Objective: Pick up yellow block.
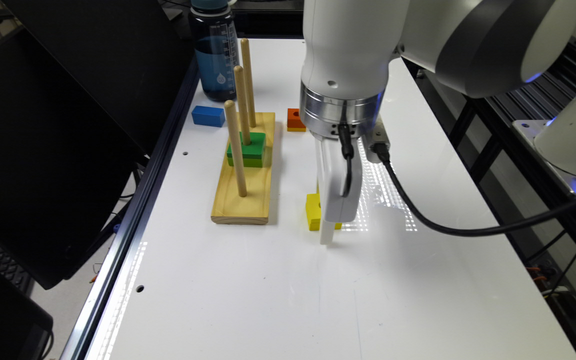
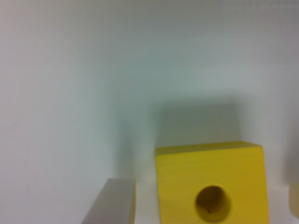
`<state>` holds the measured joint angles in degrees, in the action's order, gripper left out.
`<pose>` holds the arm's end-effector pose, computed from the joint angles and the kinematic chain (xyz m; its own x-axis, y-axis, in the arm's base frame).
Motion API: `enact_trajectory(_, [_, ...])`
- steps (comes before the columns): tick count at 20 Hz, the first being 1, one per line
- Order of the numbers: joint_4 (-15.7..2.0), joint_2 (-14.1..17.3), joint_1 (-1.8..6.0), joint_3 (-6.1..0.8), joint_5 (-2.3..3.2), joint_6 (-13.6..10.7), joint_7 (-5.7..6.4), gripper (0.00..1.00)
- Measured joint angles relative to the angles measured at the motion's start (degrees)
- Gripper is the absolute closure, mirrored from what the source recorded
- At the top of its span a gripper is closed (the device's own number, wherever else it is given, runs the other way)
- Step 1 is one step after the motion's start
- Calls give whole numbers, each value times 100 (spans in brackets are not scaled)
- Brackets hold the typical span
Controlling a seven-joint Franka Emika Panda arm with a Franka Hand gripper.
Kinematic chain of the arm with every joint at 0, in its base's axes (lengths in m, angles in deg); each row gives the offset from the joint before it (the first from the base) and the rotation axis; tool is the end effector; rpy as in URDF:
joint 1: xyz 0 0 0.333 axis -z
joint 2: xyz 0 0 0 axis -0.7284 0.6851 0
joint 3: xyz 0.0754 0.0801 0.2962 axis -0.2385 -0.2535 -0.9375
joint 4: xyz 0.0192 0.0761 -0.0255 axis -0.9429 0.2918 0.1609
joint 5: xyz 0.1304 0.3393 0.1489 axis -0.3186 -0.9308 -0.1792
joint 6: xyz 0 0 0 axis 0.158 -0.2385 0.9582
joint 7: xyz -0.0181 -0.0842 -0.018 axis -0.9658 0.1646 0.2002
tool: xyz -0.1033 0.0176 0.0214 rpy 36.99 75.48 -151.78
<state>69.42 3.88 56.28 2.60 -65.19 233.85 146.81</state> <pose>0.5035 0.1567 0.1824 0.7004 -0.7137 -0.0027 -0.7137 -0.7004 0.0110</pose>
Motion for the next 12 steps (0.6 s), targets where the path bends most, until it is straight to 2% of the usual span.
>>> enact_trajectory(5, [-54, 32, 1, 1, 74, -1, 13, 0])
enact_trajectory(11, [-133, 99, 3, 21, 87, -6, 35, 0])
enact_trajectory(12, [-134, 140, -3, 34, 108, 13, 42, 0])
